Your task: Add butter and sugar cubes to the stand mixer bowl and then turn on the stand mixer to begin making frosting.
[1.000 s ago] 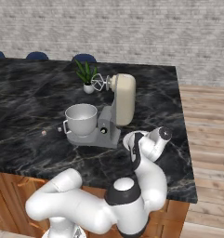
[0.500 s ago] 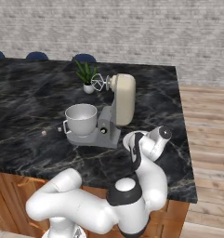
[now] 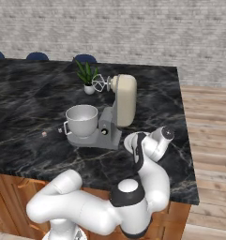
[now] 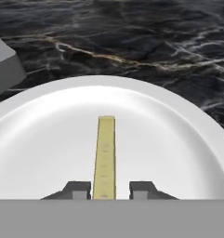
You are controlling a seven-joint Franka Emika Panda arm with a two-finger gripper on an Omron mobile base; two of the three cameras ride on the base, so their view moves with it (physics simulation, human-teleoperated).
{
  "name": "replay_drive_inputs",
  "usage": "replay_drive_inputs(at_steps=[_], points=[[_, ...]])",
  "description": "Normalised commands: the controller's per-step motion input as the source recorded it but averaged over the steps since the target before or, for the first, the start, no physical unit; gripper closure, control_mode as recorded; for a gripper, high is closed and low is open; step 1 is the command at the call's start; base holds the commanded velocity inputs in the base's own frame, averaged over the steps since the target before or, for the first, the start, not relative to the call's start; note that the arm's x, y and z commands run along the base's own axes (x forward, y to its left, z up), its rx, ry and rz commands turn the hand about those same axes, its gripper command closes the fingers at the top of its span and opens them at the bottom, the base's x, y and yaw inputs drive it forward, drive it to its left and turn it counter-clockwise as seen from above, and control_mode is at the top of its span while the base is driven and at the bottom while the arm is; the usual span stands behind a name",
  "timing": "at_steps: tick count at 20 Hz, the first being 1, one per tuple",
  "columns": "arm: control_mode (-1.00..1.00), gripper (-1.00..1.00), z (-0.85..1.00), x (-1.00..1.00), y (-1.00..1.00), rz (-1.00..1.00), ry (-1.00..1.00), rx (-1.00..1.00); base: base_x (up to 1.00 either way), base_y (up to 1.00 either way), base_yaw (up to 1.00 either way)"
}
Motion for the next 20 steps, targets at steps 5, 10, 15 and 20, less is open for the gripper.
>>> replay_drive_inputs(at_steps=[5,10,15,20], points=[[-1.00,1.00,-0.24,0.00,0.02,0.00,0.01,0.00,0.00,0.00,0.00],[-1.00,1.00,0.00,0.00,0.00,0.00,0.02,0.00,0.00,0.00,0.00],[-1.00,1.00,0.00,0.00,0.00,0.00,0.00,0.00,0.00,0.00,0.00],[-1.00,1.00,0.00,0.00,0.00,0.00,0.00,0.00,0.00,0.00,0.00]])
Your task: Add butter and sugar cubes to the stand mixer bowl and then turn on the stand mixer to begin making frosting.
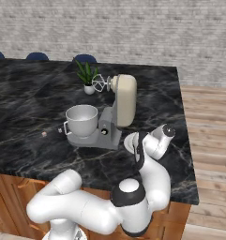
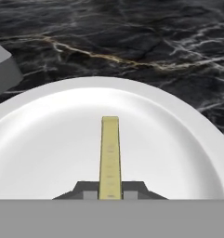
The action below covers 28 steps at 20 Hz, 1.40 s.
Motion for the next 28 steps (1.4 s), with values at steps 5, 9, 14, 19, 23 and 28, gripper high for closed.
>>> replay_drive_inputs(at_steps=[5,9,14,19,23,28], points=[[-1.00,1.00,0.00,0.00,0.00,0.00,0.00,0.00,0.00,0.00,0.00],[-1.00,1.00,0.03,-0.11,0.00,0.00,0.00,0.00,0.00,0.00,0.00],[-1.00,1.00,0.09,-0.19,0.00,0.00,0.00,0.00,0.00,0.00,0.00],[-1.00,1.00,0.18,-0.02,0.00,0.00,-0.04,0.00,0.00,0.00,0.00],[-1.00,1.00,0.25,-0.08,-0.04,-0.01,-0.04,0.00,0.00,0.00,0.00],[-1.00,1.00,0.23,-0.23,-0.17,-0.05,-0.03,-0.01,0.00,0.00,0.00]])
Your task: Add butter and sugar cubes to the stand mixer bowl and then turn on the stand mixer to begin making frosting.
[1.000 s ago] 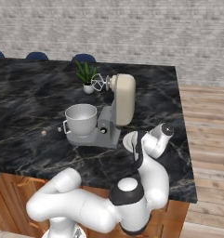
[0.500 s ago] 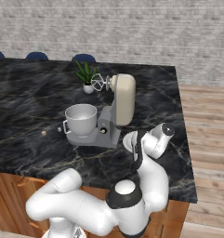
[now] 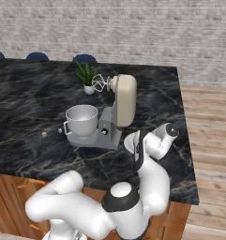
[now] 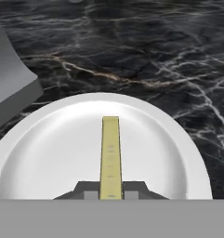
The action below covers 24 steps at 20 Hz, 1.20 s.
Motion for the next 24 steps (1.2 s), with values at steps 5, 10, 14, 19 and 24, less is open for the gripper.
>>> replay_drive_inputs(at_steps=[5,10,14,19,24], points=[[-1.00,1.00,0.31,-0.48,-0.23,-0.06,-0.01,-0.01,0.00,0.00,0.00],[-1.00,1.00,0.47,-0.65,-0.18,-0.08,0.00,0.00,0.00,0.00,0.00],[-1.00,1.00,0.59,-0.83,0.00,-0.15,0.03,0.00,0.00,0.00,0.00],[-1.00,1.00,0.46,-0.96,0.09,-0.18,0.05,0.00,0.00,0.00,0.00],[-1.00,1.00,0.41,-0.96,0.29,-0.17,0.05,-0.01,0.00,0.00,0.00]])
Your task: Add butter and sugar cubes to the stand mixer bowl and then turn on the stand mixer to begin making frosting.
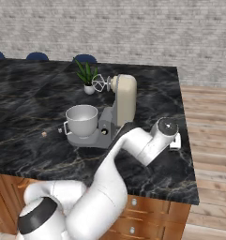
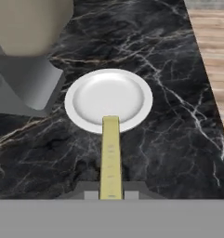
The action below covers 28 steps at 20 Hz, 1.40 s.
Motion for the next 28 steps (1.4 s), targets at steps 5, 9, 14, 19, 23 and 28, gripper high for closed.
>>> replay_drive_inputs(at_steps=[5,9,14,19,23,28], points=[[-1.00,1.00,0.57,-0.85,0.52,-0.06,0.06,-0.02,0.00,0.00,0.00],[-1.00,1.00,0.48,-0.63,0.72,0.00,0.13,0.00,0.00,0.00,0.00],[-1.00,1.00,0.52,-0.45,0.91,0.00,0.11,0.00,0.00,0.00,0.00],[-1.00,1.00,0.56,-0.31,0.91,0.00,0.13,0.00,0.00,0.00,0.00],[-1.00,1.00,0.10,-0.34,0.81,0.04,0.04,0.00,0.00,0.00,0.00],[-1.00,1.00,0.24,-0.17,1.00,0.00,0.02,0.00,0.00,0.00,0.00]])
